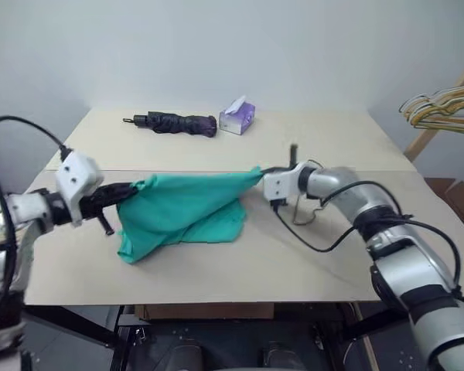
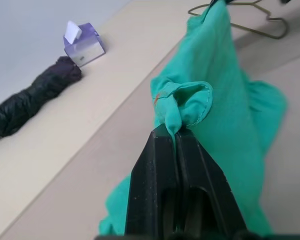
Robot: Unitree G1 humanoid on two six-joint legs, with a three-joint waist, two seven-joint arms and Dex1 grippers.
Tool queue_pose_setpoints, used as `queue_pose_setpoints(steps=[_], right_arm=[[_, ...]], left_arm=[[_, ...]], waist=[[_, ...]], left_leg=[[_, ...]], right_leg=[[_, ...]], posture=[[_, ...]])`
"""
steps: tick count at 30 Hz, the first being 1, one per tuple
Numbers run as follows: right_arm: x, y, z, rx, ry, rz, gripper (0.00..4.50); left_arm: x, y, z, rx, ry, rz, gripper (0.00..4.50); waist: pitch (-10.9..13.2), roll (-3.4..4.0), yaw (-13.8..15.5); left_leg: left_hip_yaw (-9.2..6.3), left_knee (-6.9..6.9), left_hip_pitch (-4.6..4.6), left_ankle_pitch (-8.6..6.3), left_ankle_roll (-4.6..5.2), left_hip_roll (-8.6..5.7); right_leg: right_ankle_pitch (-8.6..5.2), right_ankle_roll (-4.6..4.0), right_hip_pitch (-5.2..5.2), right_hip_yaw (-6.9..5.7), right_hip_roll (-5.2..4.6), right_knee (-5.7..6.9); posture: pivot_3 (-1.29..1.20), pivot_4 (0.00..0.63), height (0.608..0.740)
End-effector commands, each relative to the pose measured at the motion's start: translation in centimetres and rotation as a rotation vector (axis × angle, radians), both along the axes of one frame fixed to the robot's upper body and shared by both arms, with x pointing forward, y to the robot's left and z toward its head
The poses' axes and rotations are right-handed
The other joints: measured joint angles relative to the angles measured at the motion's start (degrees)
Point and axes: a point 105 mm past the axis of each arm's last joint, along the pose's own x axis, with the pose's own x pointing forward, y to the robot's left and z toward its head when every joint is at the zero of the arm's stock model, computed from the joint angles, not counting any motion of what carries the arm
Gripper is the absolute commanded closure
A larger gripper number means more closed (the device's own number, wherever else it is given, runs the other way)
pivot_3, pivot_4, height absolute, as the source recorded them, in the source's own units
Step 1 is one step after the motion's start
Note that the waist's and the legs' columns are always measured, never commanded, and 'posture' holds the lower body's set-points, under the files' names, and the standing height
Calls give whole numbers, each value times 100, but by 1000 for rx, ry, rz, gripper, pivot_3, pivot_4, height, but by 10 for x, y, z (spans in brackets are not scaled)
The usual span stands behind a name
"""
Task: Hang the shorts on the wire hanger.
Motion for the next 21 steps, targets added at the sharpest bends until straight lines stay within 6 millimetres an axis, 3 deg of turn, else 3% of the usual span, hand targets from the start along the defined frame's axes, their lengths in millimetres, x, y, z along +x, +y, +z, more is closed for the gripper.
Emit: queue_pose_setpoints(steps=[1,5,9,13,15,17,19,21], right_arm=[[-24,-16,27,-6,24,10,4432],[-73,-23,27,-39,193,81,4432],[-128,-12,28,24,440,210,4432],[-159,-6,28,55,681,274,4432],[-160,-4,29,93,794,255,4432],[-149,0,31,162,848,205,4432],[-123,4,33,252,853,101,4432],[-75,2,41,355,754,-99,4432]], left_arm=[[1,-3,17,-13,-67,-37,4500],[-22,0,16,-12,23,-155,4500],[-53,10,3,58,190,-266,4500],[-62,14,-4,76,291,-306,4500],[-61,8,-6,92,306,-338,4500],[-51,1,-7,97,298,-332,4500],[-27,-4,-6,103,237,-263,4500],[20,-9,8,77,78,-75,4500]], waist=[[0,0,0],[2,3,-61],[11,14,-169],[12,15,-150],[10,13,-133],[10,13,-107],[9,12,-71],[8,11,-20]], left_leg=[[0,0,-2,0,1,0],[1,0,-9,-3,5,3],[4,0,1,-4,6,6],[6,0,43,-3,5,8],[6,0,52,-3,5,10],[8,1,45,-3,4,8],[9,6,34,-3,4,8],[8,6,32,-2,5,8]], right_leg=[[0,0,-1,0,0,-1],[-2,2,-8,0,1,-6],[-5,1,-6,0,2,4],[-29,31,24,-3,2,8],[-38,33,36,-5,2,3],[-38,33,33,-6,-1,0],[-28,20,22,-5,2,7],[-13,-4,21,-4,6,10]], posture=[[129,0,740],[125,0,740],[125,0,740],[127,0,740],[127,0,740],[127,0,740],[123,0,740],[127,0,740]])
